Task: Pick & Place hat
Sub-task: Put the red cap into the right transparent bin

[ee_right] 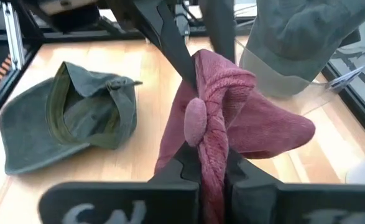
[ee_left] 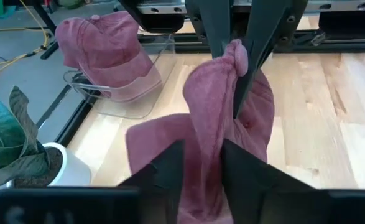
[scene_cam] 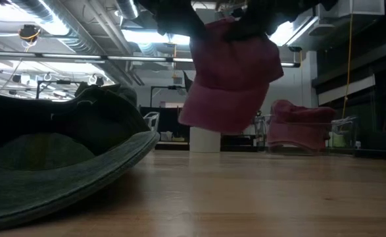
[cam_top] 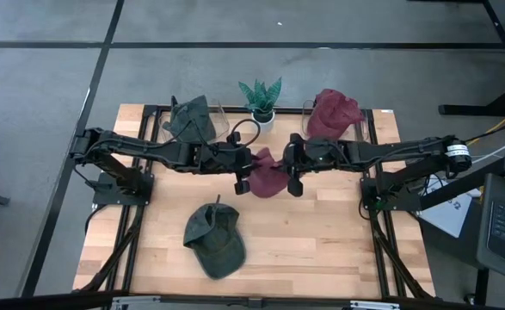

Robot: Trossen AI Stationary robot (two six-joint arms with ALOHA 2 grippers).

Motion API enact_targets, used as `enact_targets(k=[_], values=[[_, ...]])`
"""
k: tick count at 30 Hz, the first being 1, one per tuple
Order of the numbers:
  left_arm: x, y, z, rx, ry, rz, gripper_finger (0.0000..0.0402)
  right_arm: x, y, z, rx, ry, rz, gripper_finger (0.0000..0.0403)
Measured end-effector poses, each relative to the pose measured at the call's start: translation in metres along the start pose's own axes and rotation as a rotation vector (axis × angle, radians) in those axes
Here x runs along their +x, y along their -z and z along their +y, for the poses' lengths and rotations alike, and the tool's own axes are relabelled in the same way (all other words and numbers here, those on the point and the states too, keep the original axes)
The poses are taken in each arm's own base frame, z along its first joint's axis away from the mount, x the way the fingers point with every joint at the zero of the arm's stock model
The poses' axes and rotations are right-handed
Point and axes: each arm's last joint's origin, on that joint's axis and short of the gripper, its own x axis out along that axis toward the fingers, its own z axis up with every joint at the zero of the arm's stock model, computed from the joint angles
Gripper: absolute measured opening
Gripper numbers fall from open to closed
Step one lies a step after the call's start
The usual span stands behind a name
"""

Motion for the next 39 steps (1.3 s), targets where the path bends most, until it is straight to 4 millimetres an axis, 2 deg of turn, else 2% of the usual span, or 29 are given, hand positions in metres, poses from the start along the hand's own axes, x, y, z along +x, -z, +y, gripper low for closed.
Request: enact_targets(k=[5,10,17,26,32,39], values=[[0.000,0.001,0.000,0.004,-0.003,0.006,0.0146,0.000,0.005,0.000,-0.003,0.001,0.048,0.0007],[-0.003,0.003,-0.001,0.031,0.005,0.031,0.0167,-0.006,0.007,0.000,-0.001,0.002,0.076,0.0007],[-0.012,0.012,-0.016,0.121,0.077,0.124,0.0171,-0.028,0.006,-0.002,0.000,0.004,0.099,0.0008],[-0.025,0.017,-0.037,0.176,0.139,0.152,0.0171,-0.078,-0.002,-0.009,0.008,0.027,0.018,0.0009],[-0.029,0.017,-0.047,0.192,0.166,0.146,0.0171,-0.103,-0.003,-0.016,-0.021,0.152,-0.026,0.0009],[-0.031,0.017,-0.049,0.155,0.172,0.148,0.0171,-0.118,-0.001,-0.021,-0.129,0.306,-0.015,0.0009]])
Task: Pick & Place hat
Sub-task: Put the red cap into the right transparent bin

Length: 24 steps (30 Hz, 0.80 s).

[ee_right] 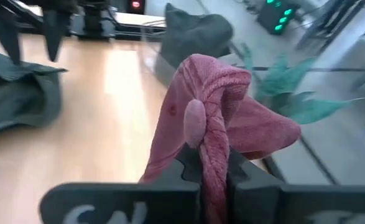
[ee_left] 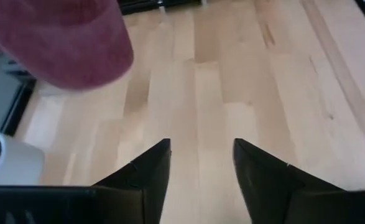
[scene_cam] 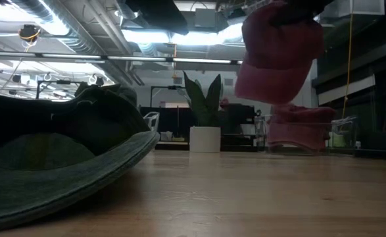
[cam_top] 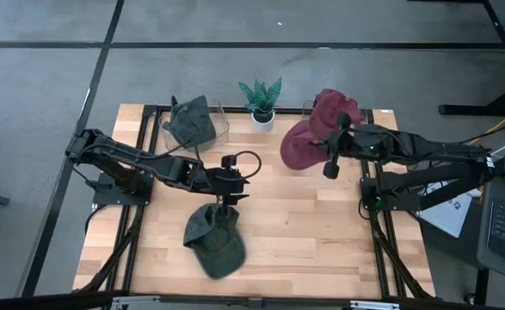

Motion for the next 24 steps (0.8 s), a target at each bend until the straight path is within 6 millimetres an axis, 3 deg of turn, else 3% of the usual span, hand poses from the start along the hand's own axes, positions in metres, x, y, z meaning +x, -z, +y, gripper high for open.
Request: enact_targets(k=[8,19,24], values=[[0.000,0.000,0.000,-0.162,0.003,0.000,0.0171,-0.009,0.000,-0.007,-0.138,0.133,0.004,0.0009],[0.000,0.000,0.000,-0.172,0.002,0.000,0.0171,-0.013,0.001,-0.014,-0.243,0.374,0.072,0.0009],[0.000,0.000,0.001,-0.174,0.000,0.001,0.0171,-0.016,0.008,-0.014,-0.301,0.338,0.121,0.0009]])
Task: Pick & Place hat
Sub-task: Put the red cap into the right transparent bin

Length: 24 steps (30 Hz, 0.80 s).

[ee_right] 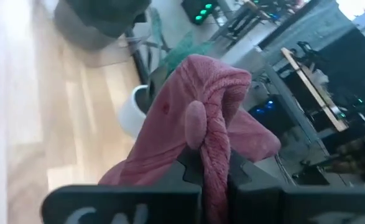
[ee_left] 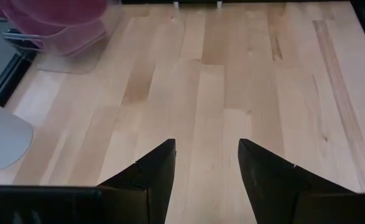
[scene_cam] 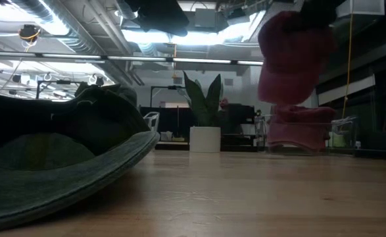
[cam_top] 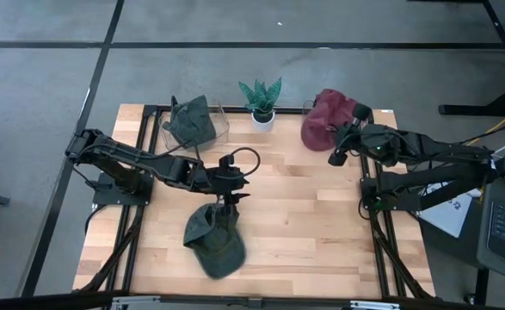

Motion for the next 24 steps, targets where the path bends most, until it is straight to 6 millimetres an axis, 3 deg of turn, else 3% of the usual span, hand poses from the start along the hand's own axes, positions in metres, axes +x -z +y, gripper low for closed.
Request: enact_targets(k=[15,24], values=[[0.000,-0.003,0.000,-0.035,0.002,-0.029,0.0171,-0.023,0.009,-0.022,0.088,0.199,-0.005,0.0010],[0.000,-0.003,0.000,-0.026,0.003,-0.027,0.0171,-0.026,0.008,-0.029,0.136,0.358,0.035,0.0010]])
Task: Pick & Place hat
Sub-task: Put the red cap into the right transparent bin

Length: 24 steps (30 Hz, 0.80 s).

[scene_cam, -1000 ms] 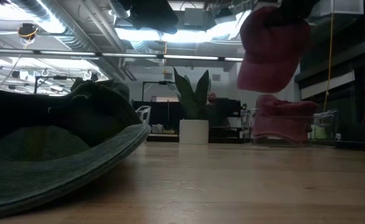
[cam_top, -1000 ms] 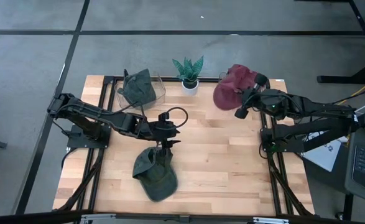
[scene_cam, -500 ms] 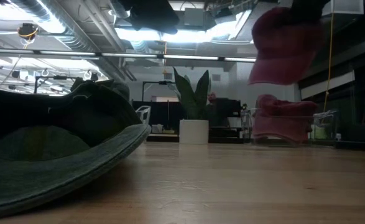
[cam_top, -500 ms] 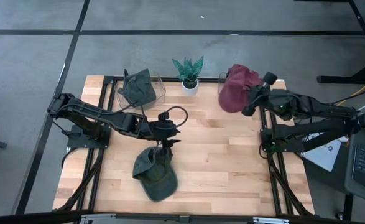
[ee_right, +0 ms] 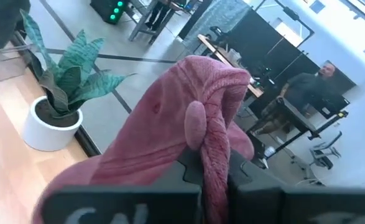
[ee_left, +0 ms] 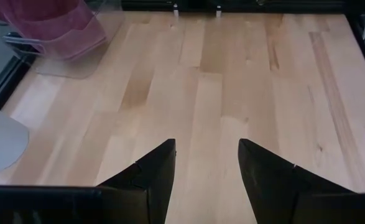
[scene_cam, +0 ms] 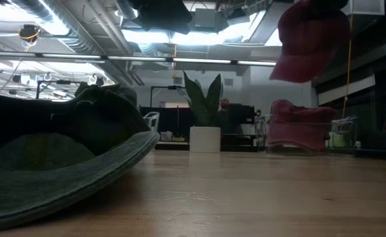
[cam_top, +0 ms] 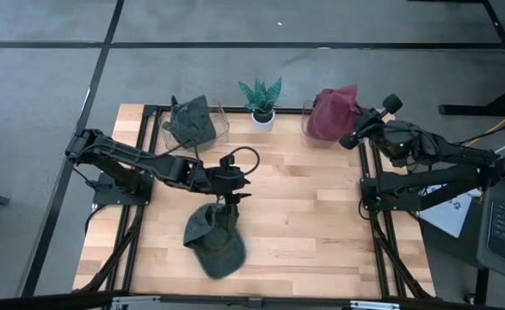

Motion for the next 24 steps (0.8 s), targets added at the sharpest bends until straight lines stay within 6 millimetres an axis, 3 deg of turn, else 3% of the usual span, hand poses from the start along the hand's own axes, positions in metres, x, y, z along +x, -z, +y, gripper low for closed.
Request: enact_targets(k=[12,24], values=[[0.000,0.005,0.003,0.030,0.006,0.055,0.0171,0.006,0.003,-0.005,-0.019,0.127,0.079,0.0010],[0.000,0.009,0.004,0.057,-0.002,0.102,0.0171,0.038,0.014,0.010,-0.371,0.001,0.127,0.0010]])
